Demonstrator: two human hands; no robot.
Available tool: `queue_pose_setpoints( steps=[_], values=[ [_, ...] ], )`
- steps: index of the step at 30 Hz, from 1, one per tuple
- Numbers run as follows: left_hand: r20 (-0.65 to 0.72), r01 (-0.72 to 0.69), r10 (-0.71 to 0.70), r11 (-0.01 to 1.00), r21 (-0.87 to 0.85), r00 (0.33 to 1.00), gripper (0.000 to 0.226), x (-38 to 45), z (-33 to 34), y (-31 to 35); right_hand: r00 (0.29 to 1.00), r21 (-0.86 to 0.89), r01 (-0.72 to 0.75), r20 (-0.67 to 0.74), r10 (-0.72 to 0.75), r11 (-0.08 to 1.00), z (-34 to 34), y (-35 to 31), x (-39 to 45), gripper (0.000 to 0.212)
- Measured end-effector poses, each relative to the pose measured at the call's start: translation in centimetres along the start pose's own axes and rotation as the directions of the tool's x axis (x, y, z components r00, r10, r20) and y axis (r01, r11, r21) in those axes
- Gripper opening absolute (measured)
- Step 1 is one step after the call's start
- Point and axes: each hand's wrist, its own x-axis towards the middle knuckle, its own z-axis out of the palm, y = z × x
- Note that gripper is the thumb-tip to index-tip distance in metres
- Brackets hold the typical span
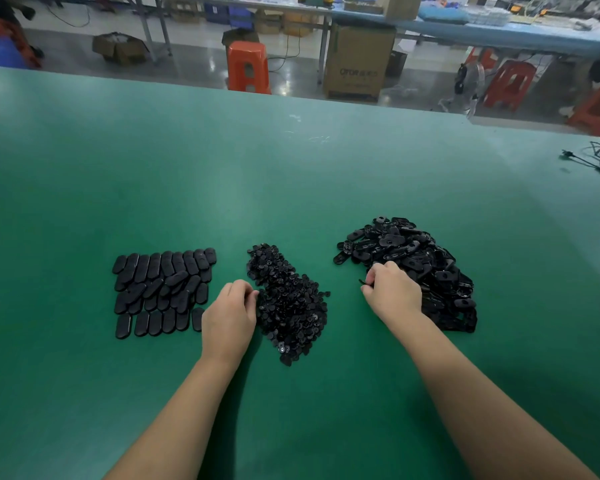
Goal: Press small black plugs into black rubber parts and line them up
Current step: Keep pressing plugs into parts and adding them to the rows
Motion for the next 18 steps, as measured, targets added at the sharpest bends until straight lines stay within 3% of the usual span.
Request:
queue_pose_setpoints(
  steps=[4,7,9,11,13,18],
  values=[
    [-0.015,-0.068,0.067,0.996,-0.063,0.998,0.005,-0.1,-0.2,0.1,0.999,0.353,-0.021,0.031,0.011,0.935,-0.2,-0.1,0.3,0.015],
    [-0.014,-0.083,0.082,0.994,-0.066,0.997,0.016,-0.2,-0.1,0.2,0.991,0.737,-0.130,0.123,0.058,0.663,-0.6,-0.6,-0.3,0.035],
    [-0.010,-0.095,0.094,0.993,-0.068,0.995,0.021,-0.2,-0.2,0.2,0.979,0.873,-0.205,0.188,0.081,0.443,-0.4,-1.3,-1.2,0.036],
    [-0.003,-0.106,0.106,0.991,-0.077,0.994,0.021,-0.2,-0.1,0.1,0.967,0.927,-0.256,0.242,0.083,0.273,0.2,-2.0,-2.2,0.025],
    [0.002,-0.111,0.112,0.989,-0.094,0.994,0.020,-0.2,-0.1,0.1,0.962,0.944,-0.274,0.267,0.063,0.184,1.0,-2.6,-3.2,0.018],
    [-0.010,-0.105,0.105,0.985,-0.134,0.994,0.018,-0.2,0.0,0.0,0.973,0.964,-0.231,0.228,0.035,0.134,3.1,-3.9,-4.8,0.015]
  ],
)
